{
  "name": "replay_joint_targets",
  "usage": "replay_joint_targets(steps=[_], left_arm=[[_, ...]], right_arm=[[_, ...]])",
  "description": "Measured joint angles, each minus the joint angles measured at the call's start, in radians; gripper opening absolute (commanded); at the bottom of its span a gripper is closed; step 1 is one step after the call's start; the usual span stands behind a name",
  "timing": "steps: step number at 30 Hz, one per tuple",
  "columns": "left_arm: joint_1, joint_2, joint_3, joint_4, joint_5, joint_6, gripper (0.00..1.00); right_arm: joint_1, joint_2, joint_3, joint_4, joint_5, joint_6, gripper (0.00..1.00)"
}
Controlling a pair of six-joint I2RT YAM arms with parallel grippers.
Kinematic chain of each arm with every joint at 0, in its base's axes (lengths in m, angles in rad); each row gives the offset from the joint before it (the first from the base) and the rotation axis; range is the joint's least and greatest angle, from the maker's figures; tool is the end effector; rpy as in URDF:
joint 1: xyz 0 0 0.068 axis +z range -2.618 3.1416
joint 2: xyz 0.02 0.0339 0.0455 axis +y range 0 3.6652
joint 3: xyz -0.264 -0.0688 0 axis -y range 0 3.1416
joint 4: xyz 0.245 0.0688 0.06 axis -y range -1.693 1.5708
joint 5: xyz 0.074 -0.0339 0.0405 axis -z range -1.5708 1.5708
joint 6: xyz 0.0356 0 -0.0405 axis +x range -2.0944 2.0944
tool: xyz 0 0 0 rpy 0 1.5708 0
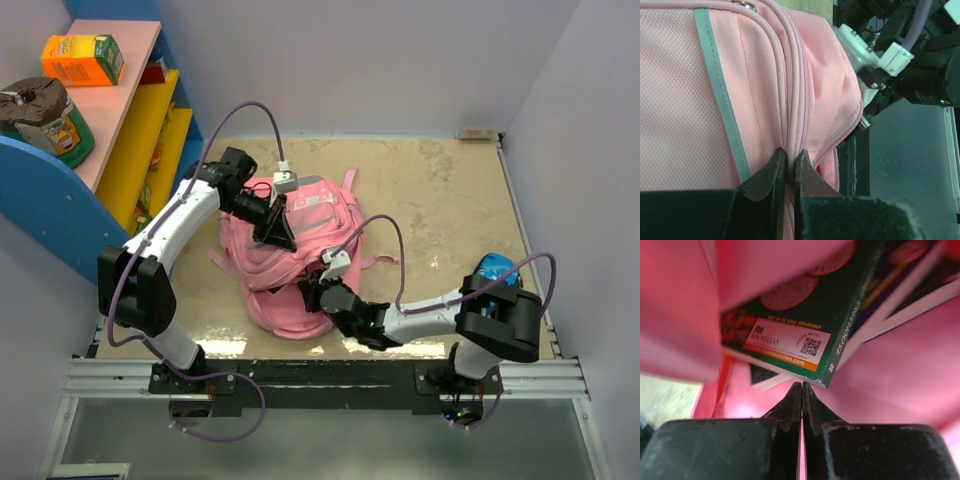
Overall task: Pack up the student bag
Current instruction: Adjust the book in the student bag, then adjust the student bag at the center of the board.
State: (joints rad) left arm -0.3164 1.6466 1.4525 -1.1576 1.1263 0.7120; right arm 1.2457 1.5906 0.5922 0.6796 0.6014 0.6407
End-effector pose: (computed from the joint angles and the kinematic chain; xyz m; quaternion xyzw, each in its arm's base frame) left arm 0.2859 -0.1274 0.3012 0.4642 0.7031 -0.5021 0.1949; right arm 0.1170 0.2840 0.1716 -0.0649 0.7906 0.3120 0.5229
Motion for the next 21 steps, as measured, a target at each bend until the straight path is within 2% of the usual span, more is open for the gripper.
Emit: replay_joint_targets(steps=[1,2,4,5,7,8,9,11,12,14,17,18,20,21], left_arm=[[-0.008,-0.001,-0.005,0.022,-0.006,-0.025,0.0],[-0.019,-0.001,-0.008,0.052,-0.015,-0.055,0.0],[-0.044,0.002,-0.005,0.105,-0.033,-0.118,0.0],[-0.062,0.009,0.004,0.129,-0.045,-0.149,0.0],[-0.091,0.032,0.03,0.167,-0.065,-0.202,0.02],[-0.105,0.047,0.045,0.189,-0.072,-0.229,0.08],[-0.117,0.064,0.06,0.208,-0.076,-0.249,0.24],[-0.133,0.1,0.09,0.225,-0.078,-0.265,0.32],[-0.139,0.12,0.104,0.227,-0.076,-0.261,0.44],[-0.147,0.15,0.119,0.219,-0.058,-0.237,0.49],[-0.15,0.158,0.119,0.194,-0.068,-0.194,0.62],[-0.149,0.15,0.115,0.197,-0.075,-0.19,0.76],[-0.142,0.123,0.098,0.204,-0.098,-0.177,0.98],[-0.137,0.104,0.093,0.204,-0.11,-0.172,1.0]], right_arm=[[0.0,-0.016,0.0,-0.018,0.026,-0.001,0.08],[-0.001,-0.042,0.0,-0.042,0.048,-0.003,0.19],[-0.003,-0.132,-0.011,-0.082,0.078,-0.003,0.35],[-0.003,-0.199,-0.022,-0.1,0.088,-0.004,0.51],[-0.003,-0.35,-0.05,-0.152,0.095,0.008,0.6],[-0.003,-0.437,-0.067,-0.175,0.092,0.013,0.64],[-0.002,-0.542,-0.091,-0.209,0.084,0.017,0.65],[0.006,-0.687,-0.134,-0.261,0.073,0.034,0.65],[0.017,-0.732,-0.147,-0.285,0.067,0.041,0.65],[0.059,-0.782,-0.159,-0.347,0.062,0.055,0.61],[0.19,-0.696,-0.145,-0.432,0.06,0.059,0.59],[0.238,-0.646,-0.126,-0.458,0.061,0.058,0.59],[0.317,-0.517,-0.082,-0.495,0.06,0.048,0.57],[0.364,-0.446,-0.058,-0.508,0.058,0.04,0.57]])
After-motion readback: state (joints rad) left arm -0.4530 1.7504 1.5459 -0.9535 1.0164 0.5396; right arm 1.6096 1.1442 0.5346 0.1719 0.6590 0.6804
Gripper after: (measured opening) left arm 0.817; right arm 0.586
